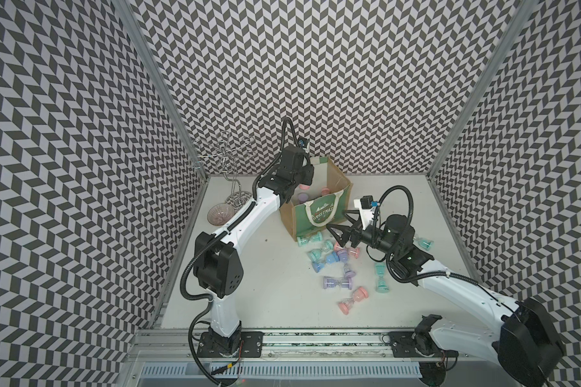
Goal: Put the hourglass into the canvas bag
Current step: Place the hourglass in the canvas bag.
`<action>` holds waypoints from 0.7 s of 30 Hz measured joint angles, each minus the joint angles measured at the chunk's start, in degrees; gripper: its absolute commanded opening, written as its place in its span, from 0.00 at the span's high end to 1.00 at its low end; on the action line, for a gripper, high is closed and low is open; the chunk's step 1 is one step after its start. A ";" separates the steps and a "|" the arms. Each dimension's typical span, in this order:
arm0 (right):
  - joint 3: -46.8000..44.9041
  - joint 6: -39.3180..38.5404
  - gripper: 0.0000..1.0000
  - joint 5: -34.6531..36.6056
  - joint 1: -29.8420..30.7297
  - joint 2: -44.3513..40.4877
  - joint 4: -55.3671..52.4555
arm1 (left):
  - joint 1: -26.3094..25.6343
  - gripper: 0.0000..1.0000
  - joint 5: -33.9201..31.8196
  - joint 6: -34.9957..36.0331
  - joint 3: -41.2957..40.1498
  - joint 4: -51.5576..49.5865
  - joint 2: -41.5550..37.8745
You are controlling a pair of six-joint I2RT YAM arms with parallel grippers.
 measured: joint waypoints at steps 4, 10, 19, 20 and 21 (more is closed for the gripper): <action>0.00 -0.09 0.01 0.66 0.00 0.04 0.02 | 0.13 0.74 0.37 0.11 1.29 -1.99 4.55; 0.00 -0.09 0.01 1.57 0.00 0.68 0.02 | 0.13 0.74 0.28 0.22 5.51 -4.09 10.93; -0.02 -0.07 0.01 3.56 0.00 0.76 -0.13 | 0.13 0.70 -0.02 0.28 7.69 -3.65 13.25; -0.02 -0.02 0.01 3.69 0.00 0.76 -0.13 | 0.13 0.70 -0.02 0.42 7.76 -3.56 13.55; -0.02 0.00 0.01 3.93 0.00 0.76 -0.13 | 0.13 0.70 0.00 0.44 7.76 -3.50 14.01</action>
